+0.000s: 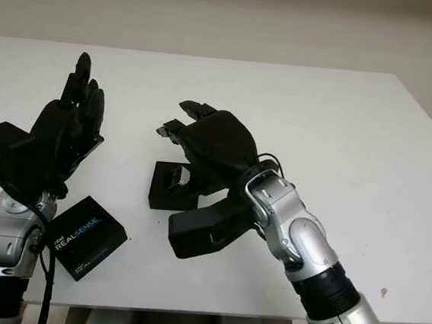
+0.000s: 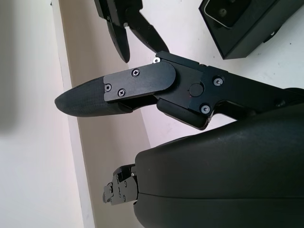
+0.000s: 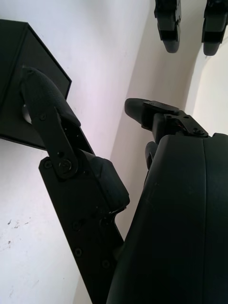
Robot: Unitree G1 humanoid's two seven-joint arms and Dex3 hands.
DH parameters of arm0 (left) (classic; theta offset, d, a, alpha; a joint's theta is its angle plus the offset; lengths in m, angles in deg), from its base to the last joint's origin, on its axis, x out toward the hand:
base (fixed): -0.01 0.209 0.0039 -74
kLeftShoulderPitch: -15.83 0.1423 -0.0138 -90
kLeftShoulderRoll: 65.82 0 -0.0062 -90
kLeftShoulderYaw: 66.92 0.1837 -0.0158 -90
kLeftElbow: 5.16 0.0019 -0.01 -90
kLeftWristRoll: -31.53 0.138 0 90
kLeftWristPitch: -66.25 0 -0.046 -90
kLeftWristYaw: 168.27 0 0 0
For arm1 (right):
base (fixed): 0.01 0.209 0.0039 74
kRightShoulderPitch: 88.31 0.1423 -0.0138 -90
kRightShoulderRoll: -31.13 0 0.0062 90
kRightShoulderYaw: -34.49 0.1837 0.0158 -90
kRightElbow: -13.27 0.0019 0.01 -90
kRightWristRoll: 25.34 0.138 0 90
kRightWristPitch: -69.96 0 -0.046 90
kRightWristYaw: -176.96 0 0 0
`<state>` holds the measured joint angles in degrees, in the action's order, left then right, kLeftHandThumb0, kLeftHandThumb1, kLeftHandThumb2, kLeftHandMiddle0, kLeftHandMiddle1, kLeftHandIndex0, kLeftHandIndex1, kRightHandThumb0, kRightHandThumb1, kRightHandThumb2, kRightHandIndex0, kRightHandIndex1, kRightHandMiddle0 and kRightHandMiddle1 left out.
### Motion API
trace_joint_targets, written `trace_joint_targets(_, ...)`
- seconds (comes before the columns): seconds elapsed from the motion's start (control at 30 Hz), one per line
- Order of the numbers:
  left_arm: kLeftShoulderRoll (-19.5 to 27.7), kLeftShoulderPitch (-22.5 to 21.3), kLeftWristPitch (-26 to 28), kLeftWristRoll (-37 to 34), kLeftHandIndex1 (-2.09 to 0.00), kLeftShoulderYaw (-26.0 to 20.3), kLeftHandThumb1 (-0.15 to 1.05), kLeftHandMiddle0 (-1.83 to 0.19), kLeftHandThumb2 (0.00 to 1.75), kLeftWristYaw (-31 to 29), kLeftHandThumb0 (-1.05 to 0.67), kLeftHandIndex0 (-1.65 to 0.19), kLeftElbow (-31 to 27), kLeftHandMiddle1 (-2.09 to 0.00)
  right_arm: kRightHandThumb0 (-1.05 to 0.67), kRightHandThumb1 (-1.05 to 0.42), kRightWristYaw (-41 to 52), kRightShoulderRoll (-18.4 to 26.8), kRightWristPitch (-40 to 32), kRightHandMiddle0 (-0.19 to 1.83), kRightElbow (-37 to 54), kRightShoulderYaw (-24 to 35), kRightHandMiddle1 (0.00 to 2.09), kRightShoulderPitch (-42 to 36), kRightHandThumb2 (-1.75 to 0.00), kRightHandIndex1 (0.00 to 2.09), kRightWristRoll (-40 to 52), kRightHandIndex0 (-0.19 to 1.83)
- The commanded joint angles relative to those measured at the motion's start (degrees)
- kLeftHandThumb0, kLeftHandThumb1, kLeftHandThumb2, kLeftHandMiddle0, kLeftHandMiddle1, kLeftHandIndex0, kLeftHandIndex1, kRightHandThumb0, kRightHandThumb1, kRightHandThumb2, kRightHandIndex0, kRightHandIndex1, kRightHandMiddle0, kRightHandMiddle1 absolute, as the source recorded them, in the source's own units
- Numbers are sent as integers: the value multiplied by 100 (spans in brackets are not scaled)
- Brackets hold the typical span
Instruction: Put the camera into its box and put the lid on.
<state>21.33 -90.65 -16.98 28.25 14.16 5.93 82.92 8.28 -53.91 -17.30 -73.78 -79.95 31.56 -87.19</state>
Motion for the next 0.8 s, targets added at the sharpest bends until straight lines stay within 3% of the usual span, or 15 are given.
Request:
trace_joint_targets(0.0, -26, -134, -56, 5, 0, 26, 105, 19, 63, 33, -79, 19, 26, 0, -89, -97, -221, -74, -116, 2, -89, -50, 121, -6, -5, 7, -127, 33)
trace_joint_targets(0.3, -44, -226, -91, -23, 0, 29, 105, 19, 62, 53, -80, 19, 105, 0, -87, -99, -784, -153, -246, -3, -352, -228, 166, 74, -6, 10, -420, 39)
trace_joint_targets(0.43, -46, -233, -80, -35, 0, 28, 105, 19, 60, 48, -80, 19, 99, 0, -89, -99, -717, -132, -260, 7, -334, -278, 163, 96, -6, 9, -501, 39)
trace_joint_targets(0.6, -42, -229, -69, -19, 0, 35, 105, 19, 61, 54, -80, 19, 89, 0, -89, -97, -677, -124, -269, 8, -337, -329, 169, 84, -5, 9, -562, 40)
trace_joint_targets(0.77, -57, -237, -61, -39, 0, 22, 105, 19, 59, 58, -81, 19, 85, 0, -89, -96, -530, -111, -304, 10, -368, -420, 163, 78, -5, 9, -653, 40)
